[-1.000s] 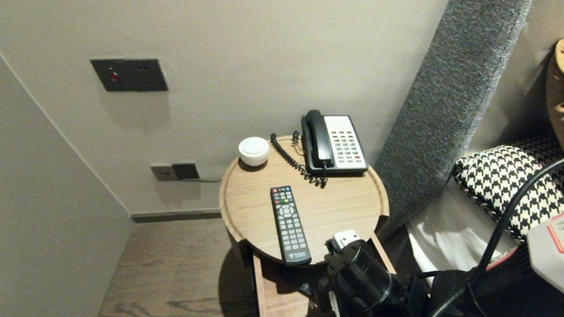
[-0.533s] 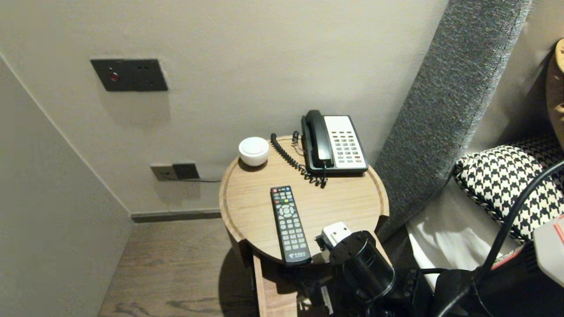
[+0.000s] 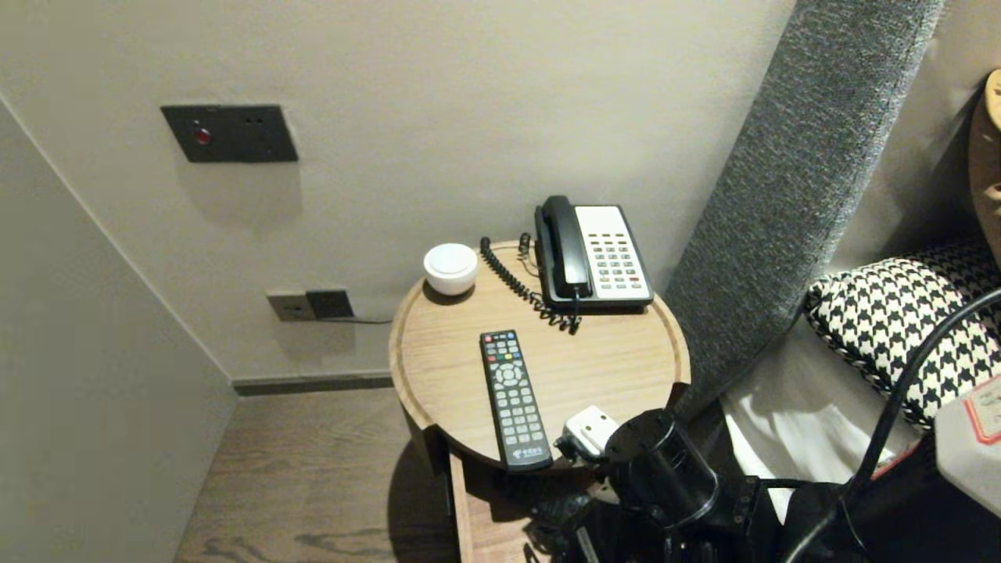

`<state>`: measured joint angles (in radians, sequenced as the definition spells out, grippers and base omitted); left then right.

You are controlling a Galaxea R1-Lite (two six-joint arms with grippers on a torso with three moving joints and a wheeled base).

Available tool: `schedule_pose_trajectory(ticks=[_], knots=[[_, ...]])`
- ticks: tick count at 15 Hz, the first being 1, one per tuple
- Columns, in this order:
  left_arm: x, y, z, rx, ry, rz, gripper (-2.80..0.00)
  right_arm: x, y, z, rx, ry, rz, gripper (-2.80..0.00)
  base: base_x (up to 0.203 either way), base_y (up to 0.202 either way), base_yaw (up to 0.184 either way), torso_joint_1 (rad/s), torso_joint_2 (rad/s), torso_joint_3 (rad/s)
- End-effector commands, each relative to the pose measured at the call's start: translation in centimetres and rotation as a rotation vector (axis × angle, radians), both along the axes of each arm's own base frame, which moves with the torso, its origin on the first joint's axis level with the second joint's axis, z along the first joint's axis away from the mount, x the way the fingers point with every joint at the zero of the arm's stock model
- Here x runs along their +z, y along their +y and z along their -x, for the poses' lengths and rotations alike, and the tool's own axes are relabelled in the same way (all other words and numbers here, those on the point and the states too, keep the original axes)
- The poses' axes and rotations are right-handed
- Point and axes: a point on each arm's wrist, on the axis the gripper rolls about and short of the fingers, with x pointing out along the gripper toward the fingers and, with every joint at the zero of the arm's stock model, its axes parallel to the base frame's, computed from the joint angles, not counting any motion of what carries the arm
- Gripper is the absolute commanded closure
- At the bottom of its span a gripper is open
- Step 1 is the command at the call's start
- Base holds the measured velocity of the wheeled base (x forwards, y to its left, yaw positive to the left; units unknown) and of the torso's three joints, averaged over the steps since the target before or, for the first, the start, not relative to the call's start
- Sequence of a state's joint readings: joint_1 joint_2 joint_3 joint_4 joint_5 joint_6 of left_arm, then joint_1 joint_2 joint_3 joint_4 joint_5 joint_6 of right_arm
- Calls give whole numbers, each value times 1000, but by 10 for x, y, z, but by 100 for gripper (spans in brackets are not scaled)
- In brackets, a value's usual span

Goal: Take the remote control out of the drawer one by one and place them on the table

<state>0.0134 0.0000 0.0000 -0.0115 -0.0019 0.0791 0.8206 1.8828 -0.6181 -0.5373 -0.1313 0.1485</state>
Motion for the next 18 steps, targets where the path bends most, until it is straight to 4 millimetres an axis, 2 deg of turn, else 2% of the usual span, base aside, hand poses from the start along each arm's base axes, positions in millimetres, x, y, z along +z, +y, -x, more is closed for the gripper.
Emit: schedule_pose_trajectory(ticks=[1, 4, 8, 14, 15, 18], knots=[[0, 0, 0, 0, -4, -1, 0, -9, -8, -6, 17, 0, 46, -280, 0, 0, 0, 0, 0, 0], [0, 0, 0, 1, -2, -1, 0, -14, -7, -13, 13, -5, 54, -280, 0, 0, 0, 0, 0, 0], [0, 0, 0, 0, -4, -1, 0, -22, -6, -12, 19, 5, 68, -280, 0, 0, 0, 0, 0, 0], [0, 0, 0, 0, -3, -1, 0, -23, -6, -8, 26, 11, 77, -280, 0, 0, 0, 0, 0, 0], [0, 0, 0, 1, -2, -1, 0, -24, -5, -6, 33, 11, 79, 0, 0, 0, 0, 0, 0, 0], [0, 0, 0, -1, -3, -1, 0, -23, -4, -4, 39, 10, 81, 0, 0, 0, 0, 0, 0, 0]])
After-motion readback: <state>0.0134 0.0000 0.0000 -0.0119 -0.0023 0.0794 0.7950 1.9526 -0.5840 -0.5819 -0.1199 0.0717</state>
